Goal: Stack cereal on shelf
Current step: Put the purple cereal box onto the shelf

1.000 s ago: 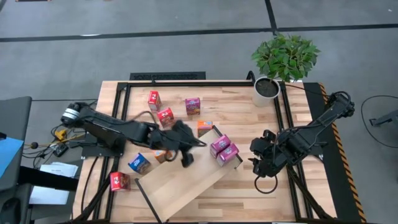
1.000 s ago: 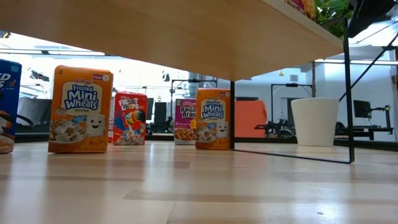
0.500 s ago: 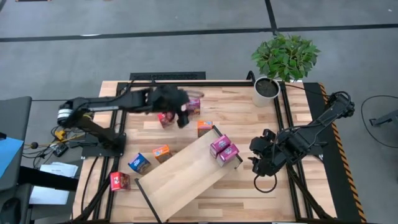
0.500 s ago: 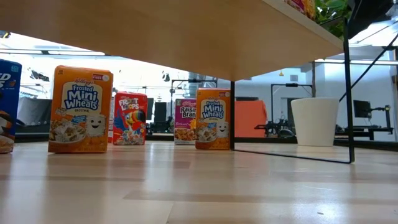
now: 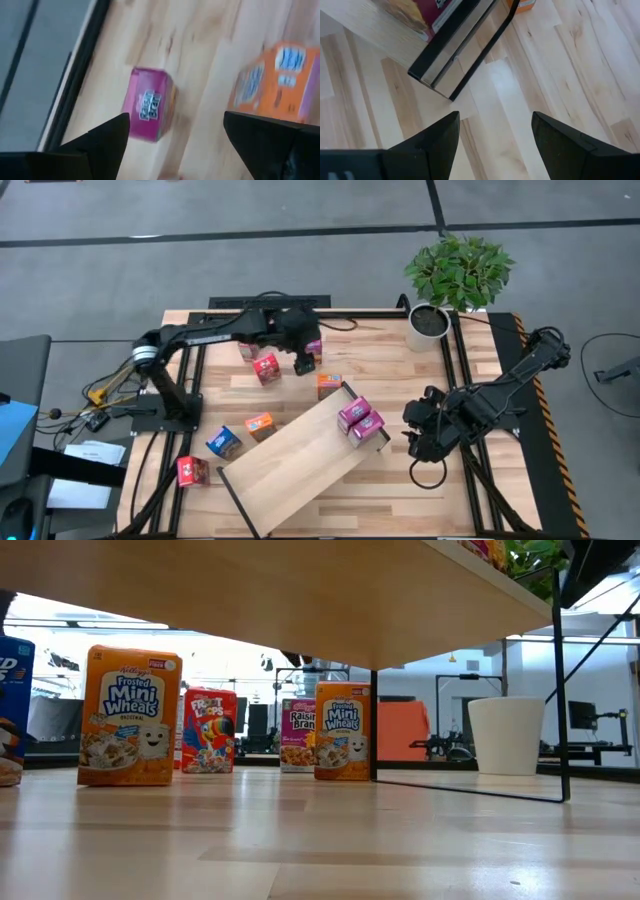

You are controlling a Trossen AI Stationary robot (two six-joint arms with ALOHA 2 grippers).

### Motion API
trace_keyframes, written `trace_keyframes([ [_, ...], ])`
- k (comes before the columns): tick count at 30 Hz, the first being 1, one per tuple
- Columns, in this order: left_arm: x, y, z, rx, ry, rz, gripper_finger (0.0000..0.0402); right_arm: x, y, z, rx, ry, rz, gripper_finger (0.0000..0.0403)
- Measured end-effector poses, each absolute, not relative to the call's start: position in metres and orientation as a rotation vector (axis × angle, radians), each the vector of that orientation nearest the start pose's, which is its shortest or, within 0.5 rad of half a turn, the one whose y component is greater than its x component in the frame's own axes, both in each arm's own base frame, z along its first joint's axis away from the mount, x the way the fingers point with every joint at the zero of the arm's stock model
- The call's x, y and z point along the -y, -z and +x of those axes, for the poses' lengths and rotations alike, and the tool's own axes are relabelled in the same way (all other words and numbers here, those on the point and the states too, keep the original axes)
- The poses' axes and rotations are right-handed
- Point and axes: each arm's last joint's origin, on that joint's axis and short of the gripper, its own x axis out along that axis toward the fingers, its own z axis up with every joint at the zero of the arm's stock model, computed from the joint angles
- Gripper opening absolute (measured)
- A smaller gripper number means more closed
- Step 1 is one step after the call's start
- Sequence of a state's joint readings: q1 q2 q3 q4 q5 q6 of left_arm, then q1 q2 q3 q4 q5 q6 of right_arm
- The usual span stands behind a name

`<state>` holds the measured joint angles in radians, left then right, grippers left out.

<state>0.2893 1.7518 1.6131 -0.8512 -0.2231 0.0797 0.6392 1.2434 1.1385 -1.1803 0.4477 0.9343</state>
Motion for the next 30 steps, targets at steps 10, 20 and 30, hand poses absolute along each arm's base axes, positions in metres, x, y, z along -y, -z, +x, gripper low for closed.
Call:
trace_keyframes([
  [10, -0.135, -0.32, 0.372, -1.129, -0.327, 0.163, 0.0313, -0.115, -0.297, 0.176, -1.049, 0.349, 0.161, 0.0274],
  [20, -0.144, -0.298, 0.374, -1.158, -0.315, 0.162, 0.0313, -0.114, -0.297, 0.174, -1.061, 0.356, 0.147, 0.0274],
  [30, -0.151, -0.278, 0.384, -1.189, -0.311, 0.15, 0.0313, -0.113, -0.296, 0.172, -1.078, 0.368, 0.128, 0.0274],
])
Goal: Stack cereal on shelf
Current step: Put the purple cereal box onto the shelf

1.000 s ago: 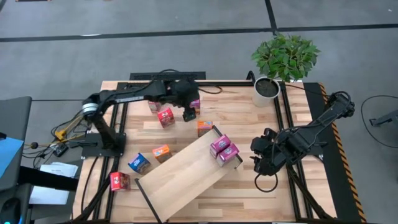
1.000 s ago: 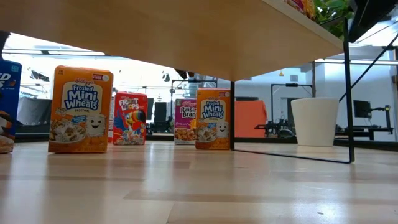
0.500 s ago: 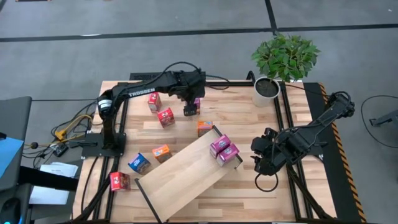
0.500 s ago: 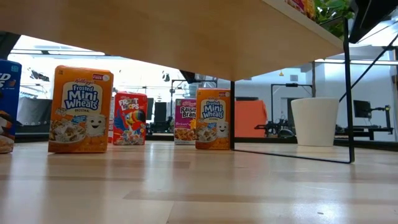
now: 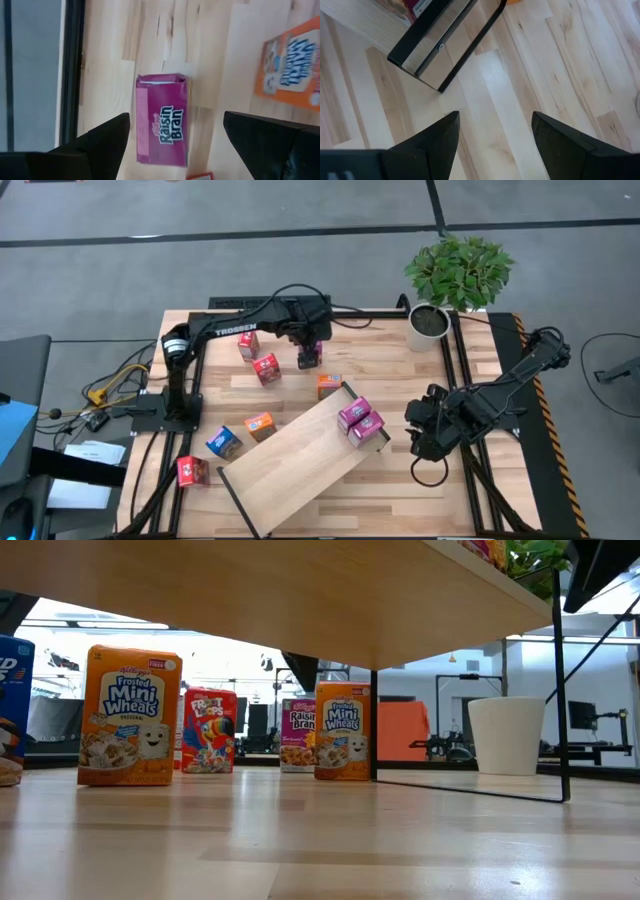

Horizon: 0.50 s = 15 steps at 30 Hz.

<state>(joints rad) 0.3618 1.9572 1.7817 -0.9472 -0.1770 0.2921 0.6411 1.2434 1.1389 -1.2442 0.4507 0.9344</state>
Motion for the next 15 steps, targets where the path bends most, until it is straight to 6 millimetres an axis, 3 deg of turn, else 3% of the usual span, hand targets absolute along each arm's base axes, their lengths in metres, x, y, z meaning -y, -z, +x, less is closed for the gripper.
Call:
trace_keyframes([
  [11, -0.1571, -0.2741, 0.3847, -1.196, -0.32, 0.166, 0.0313, -0.1128, -0.2961, 0.1723, -1.079, 0.368, 0.128, 0.0274],
  [15, -0.1615, -0.2744, 0.3835, -1.19, -0.329, 0.16, 0.0294, -0.1127, -0.296, 0.1722, -1.08, 0.369, 0.126, 0.0274],
])
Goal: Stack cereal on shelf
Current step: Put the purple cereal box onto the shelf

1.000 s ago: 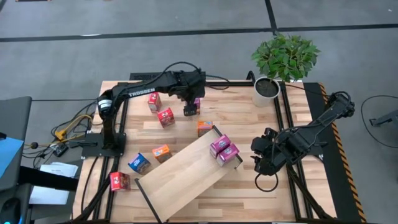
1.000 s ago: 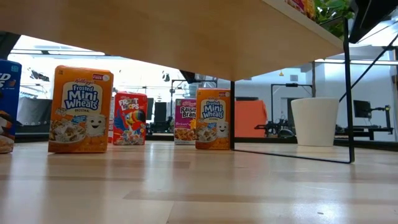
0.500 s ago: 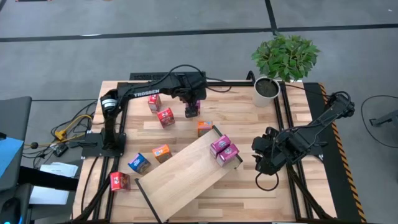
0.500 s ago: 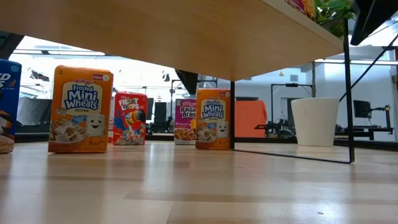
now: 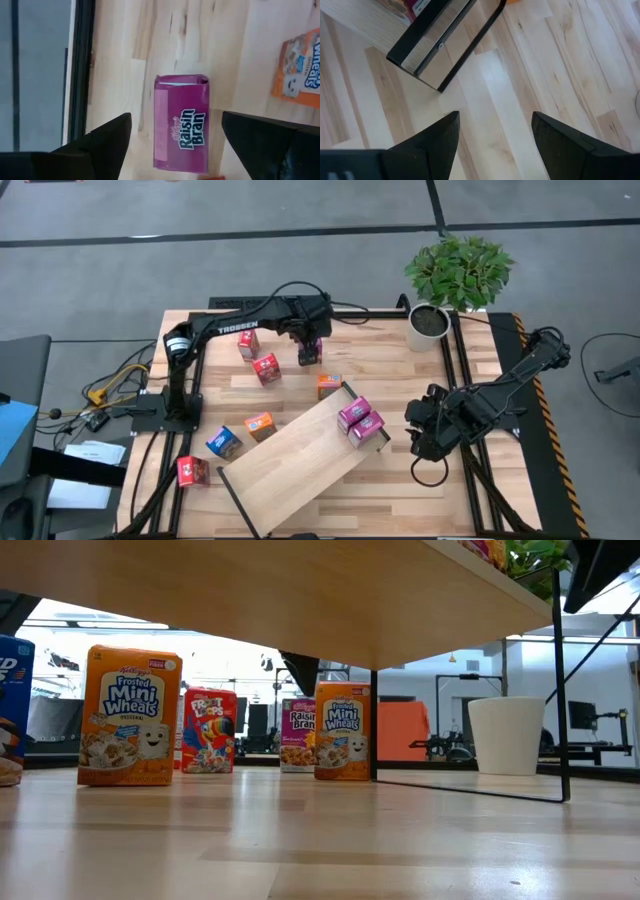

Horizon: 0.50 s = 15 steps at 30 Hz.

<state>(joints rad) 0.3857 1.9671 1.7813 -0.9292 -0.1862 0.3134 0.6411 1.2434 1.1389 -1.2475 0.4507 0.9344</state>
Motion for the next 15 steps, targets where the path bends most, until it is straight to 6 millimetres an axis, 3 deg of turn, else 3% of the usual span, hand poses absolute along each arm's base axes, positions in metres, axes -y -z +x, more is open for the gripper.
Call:
trace_keyframes([
  [7, -0.162, -0.2742, 0.3833, -1.183, -0.308, 0.144, 0.0258, -0.1123, -0.2959, 0.1716, -1.085, 0.372, 0.121, 0.0274],
  [15, -0.158, -0.2653, 0.3821, -1.219, -0.286, 0.165, 0.0263, -0.1125, -0.2958, 0.1713, -1.086, 0.372, 0.119, 0.0274],
])
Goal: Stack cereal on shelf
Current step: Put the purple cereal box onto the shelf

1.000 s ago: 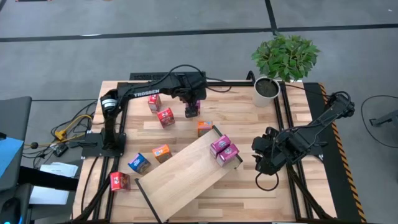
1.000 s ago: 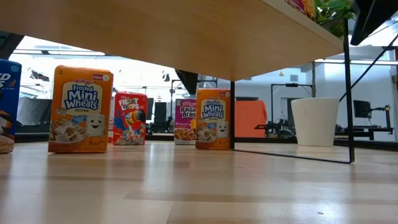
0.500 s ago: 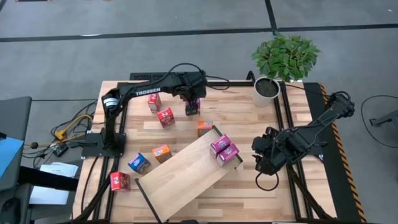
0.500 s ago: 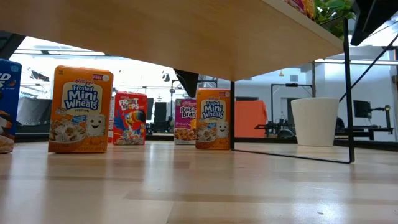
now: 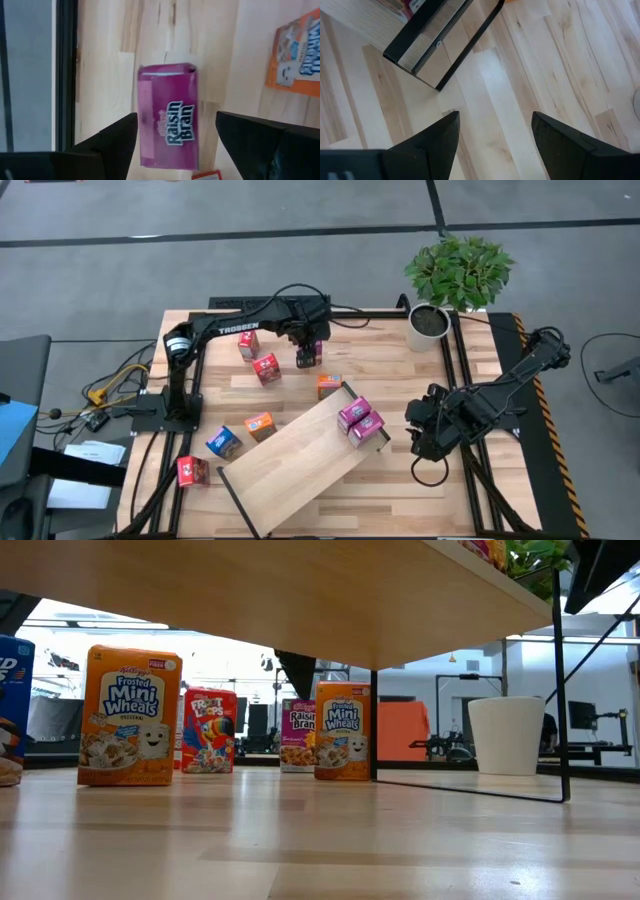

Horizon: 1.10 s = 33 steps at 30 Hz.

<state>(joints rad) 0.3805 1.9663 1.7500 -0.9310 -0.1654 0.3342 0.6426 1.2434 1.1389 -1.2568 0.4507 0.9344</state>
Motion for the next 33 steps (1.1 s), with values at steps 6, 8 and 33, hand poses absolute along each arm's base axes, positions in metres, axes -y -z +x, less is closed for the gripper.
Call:
trace_keyframes([
  [6, -0.157, -0.266, 0.383, -1.22, -0.302, 0.183, 0.0299, -0.112, -0.296, 0.171, -1.087, 0.372, 0.119, 0.0274],
  [8, -0.158, -0.265, 0.382, -1.224, -0.304, 0.179, 0.0302, -0.112, -0.296, 0.171, -1.086, 0.372, 0.119, 0.0274],
  [33, -0.158, -0.255, 0.379, -1.241, -0.337, 0.135, 0.0169, -0.115, -0.296, 0.17, -1.089, 0.358, 0.114, 0.0274],
])
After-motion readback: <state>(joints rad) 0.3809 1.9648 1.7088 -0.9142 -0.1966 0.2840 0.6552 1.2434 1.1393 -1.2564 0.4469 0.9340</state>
